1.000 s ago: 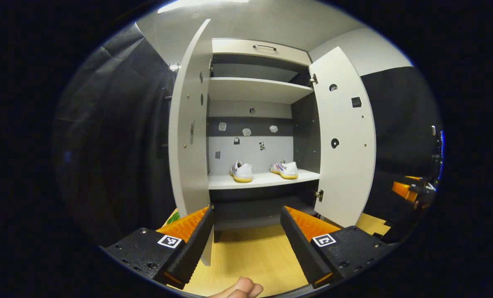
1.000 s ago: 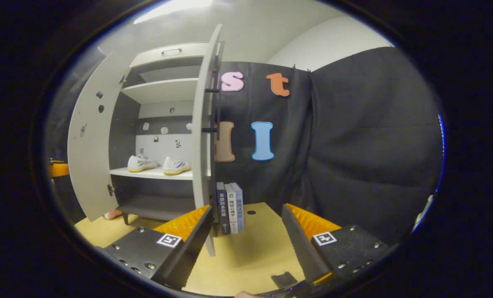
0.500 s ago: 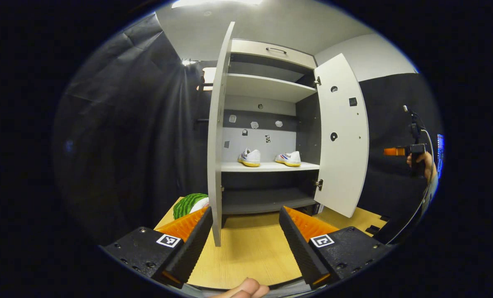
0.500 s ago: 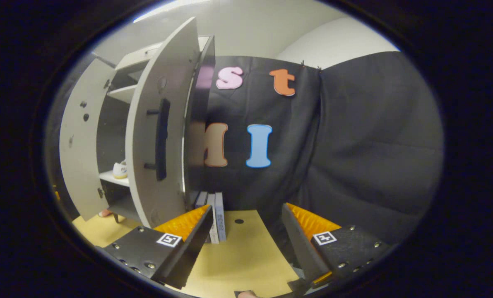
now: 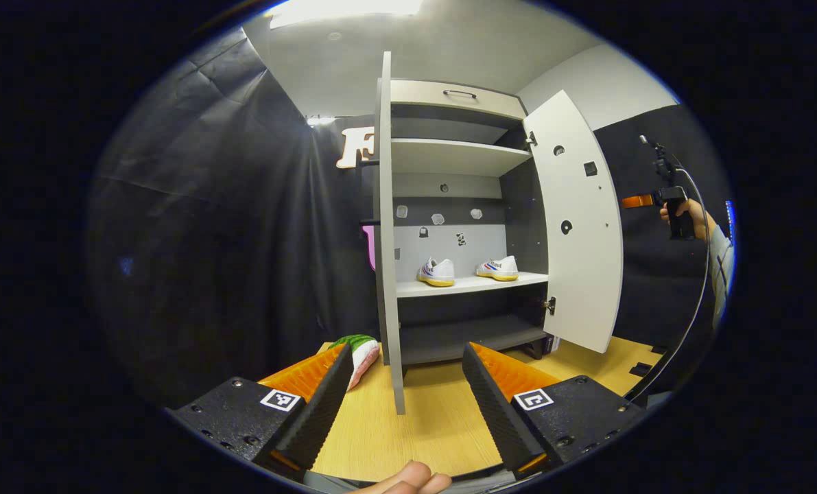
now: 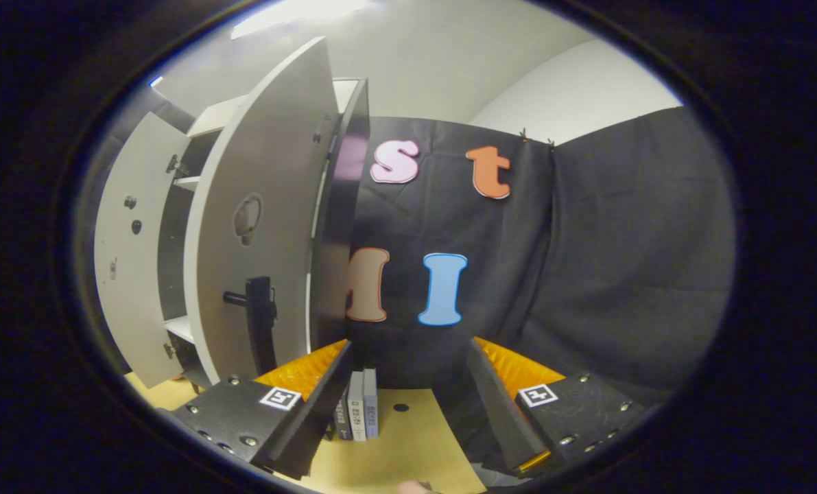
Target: Grab one shoe with the right hand and put it into the shoe cabinet, grab the other shoe with the left hand and put it into the shoe cabinet; then close the right door with the right hand and the left door with the left hand.
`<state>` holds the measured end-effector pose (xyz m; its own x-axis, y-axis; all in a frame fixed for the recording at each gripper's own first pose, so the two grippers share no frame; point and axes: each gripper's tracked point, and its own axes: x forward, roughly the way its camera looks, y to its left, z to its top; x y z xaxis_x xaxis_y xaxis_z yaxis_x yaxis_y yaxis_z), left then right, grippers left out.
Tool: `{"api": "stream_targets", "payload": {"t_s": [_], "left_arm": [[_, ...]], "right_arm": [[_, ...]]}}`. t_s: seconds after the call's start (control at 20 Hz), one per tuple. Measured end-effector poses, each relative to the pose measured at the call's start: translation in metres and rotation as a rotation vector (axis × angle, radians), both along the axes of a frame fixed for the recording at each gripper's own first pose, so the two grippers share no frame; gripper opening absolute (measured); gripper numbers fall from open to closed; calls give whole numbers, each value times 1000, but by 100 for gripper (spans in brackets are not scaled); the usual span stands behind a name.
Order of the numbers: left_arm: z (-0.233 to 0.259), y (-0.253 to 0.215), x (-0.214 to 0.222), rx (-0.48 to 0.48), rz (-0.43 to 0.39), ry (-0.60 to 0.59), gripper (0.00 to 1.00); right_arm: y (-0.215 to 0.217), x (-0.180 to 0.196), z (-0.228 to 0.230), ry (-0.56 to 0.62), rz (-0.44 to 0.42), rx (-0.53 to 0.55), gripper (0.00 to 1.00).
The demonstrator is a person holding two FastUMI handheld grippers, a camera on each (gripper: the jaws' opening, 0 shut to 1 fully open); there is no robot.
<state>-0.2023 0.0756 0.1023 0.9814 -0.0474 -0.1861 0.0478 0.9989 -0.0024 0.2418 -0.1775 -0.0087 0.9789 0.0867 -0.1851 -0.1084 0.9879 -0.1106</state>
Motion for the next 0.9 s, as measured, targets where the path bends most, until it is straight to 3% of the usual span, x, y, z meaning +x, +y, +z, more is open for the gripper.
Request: {"api": "stream_targets", "payload": {"t_s": [0.15,0.25,0.4,0.9], "left_arm": [[-6,10,-1,-1,13,16,97],[-7,11,-1,-9,13,16,97],[-8,10,-1,-27,3,22,97],[-8,34,7,-13,78,35,98]], "right_arm": [[46,-4,-11,70,73,38,99],[59,-9,-11,83,72,77,86],[78,-14,-13,97,107,142,85],[145,-22,-14,70,147,115,86]]}}
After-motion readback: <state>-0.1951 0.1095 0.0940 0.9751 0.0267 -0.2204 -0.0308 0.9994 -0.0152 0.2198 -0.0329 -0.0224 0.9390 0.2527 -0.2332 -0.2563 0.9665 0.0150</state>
